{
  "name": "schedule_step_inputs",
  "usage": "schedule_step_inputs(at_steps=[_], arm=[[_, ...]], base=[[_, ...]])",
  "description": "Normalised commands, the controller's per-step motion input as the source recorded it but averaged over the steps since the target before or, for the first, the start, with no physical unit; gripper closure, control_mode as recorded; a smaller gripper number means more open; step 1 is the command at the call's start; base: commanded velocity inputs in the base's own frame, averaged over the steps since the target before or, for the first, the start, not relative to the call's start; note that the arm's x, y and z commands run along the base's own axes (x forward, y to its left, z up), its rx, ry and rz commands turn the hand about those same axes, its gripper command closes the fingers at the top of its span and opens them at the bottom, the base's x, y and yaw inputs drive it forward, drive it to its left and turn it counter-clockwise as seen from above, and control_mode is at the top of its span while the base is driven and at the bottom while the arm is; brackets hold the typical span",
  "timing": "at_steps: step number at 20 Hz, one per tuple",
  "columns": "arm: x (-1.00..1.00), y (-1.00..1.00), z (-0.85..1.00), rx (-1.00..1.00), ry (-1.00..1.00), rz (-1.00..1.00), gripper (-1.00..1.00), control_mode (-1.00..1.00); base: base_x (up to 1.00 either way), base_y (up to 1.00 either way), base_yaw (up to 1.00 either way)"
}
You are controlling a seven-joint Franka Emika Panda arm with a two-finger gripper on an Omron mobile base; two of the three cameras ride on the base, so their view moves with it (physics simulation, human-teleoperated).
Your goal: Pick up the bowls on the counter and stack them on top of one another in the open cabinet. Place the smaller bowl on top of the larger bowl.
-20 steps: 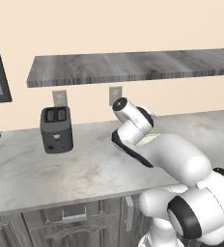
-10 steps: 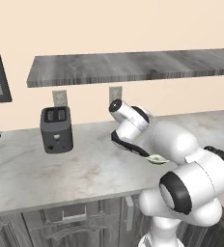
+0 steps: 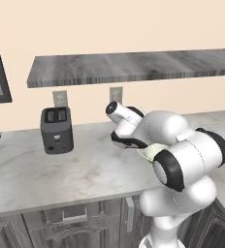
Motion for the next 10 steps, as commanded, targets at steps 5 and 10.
schedule_step_inputs(at_steps=[5, 10], arm=[[0.38, 0.00, -0.22, -0.04, 0.00, -0.05, -1.00, -1.00], [0.37, 0.00, -0.25, -0.02, 0.00, -0.05, -1.00, -1.00]], base=[[0.00, 0.00, 0.00], [0.00, 0.00, 0.00]])
